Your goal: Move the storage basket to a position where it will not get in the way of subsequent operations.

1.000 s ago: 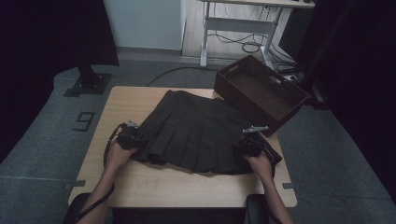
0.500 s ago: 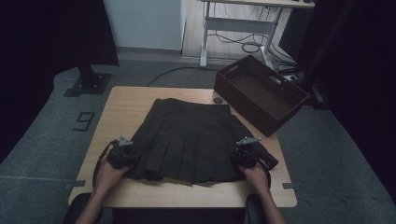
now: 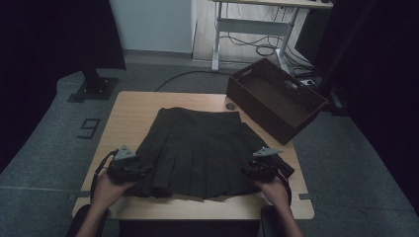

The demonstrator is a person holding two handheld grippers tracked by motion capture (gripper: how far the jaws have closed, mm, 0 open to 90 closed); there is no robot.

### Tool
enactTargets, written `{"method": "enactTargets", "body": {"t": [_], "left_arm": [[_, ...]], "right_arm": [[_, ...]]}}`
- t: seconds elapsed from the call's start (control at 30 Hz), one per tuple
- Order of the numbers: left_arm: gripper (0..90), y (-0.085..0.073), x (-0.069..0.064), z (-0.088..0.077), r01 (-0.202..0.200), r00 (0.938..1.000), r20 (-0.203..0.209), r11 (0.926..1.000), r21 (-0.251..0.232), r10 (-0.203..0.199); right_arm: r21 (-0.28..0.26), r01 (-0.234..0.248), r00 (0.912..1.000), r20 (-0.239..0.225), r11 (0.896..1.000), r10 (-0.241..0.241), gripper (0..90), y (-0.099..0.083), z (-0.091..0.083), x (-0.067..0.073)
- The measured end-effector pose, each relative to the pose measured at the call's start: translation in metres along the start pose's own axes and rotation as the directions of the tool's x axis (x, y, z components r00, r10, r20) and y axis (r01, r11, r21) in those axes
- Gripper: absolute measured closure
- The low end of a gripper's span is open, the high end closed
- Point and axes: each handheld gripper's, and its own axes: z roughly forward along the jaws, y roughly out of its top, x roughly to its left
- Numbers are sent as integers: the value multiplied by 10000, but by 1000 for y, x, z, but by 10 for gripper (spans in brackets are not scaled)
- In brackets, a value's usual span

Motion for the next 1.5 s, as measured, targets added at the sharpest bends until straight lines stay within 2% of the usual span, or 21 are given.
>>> {"method": "enactTargets", "body": {"t": [0.1,0.17,0.4,0.47,0.6,0.7,0.8,0.87,0.9,0.93,1.0,1.07,1.2,1.23,1.3,1.33,1.4,1.5], "left_arm": [[333,3,-14,1,-188,9992,364,9998,-40,189],[333,5,-25,4,-447,9973,590,9990,29,444],[333,13,-55,10,-1202,9855,1219,9927,94,1181],[333,12,-60,11,-1283,9824,1380,9917,59,1263],[346,7,-65,14,-1374,9802,1464,9904,165,1335],[376,1,-66,19,-1425,9802,1436,9892,342,1363],[452,-3,-68,23,-1600,9799,1300,9852,609,1511],[576,-5,-69,25,-1764,9798,1103,9807,838,1668],[651,-5,-70,25,-1844,9789,1076,9777,1007,1736],[756,-5,-70,26,-1976,9777,965,9726,1220,1866],[899,-4,-70,28,-2160,9750,839,9659,1428,2056],[900,1,-66,27,-2100,9758,925,9674,1417,1983],[900,19,-55,21,-1989,9796,468,9758,912,1953],[900,23,-51,20,-1899,9812,498,9787,779,1864],[900,27,-47,16,-1673,9826,895,9846,499,1624],[891,27,-46,14,-1617,9814,1130,9856,496,1553],[651,22,-49,11,-1727,9785,1214,9842,382,1670],[478,9,-55,14,-1710,9705,1791,9845,387,1615]], "right_arm": [[-113,64,9991,-412,9999,-68,500,0,-7,12],[-67,223,9979,-607,9997,-227,493,0,-8,21],[-39,692,9889,-1317,9976,-691,454,3,-9,51],[-36,876,9851,-1484,9961,-872,443,5,-9,59],[86,981,9793,-1786,9951,-950,436,5,-3,69],[401,846,9787,-1908,9956,-754,466,2,5,71],[678,630,9735,-2241,9957,-463,555,-3,11,72],[945,598,9690,-2448,9937,-350,705,-5,13,73],[1024,587,9693,-2437,9930,-321,783,-6,14,74],[1093,611,9691,-2445,9921,-328,836,-6,14,74],[1086,661,9720,-2315,9919,-394,856,-4,12,74],[906,665,9747,-2189,9937,-453,860,0,8,72],[301,564,9775,-2054,9980,-491,859,15,-4,64],[168,557,9789,-1980,9983,-513,859,20,-6,62],[-81,558,9805,-1880,9984,-563,859,29,-9,57],[-146,562,9809,-1857,9983,-580,859,33,-10,56],[-184,579,9808,-1856,9982,-604,857,37,-11,53],[-58,602,9797,-1914,9982,-602,854,35,-9,52]]}}
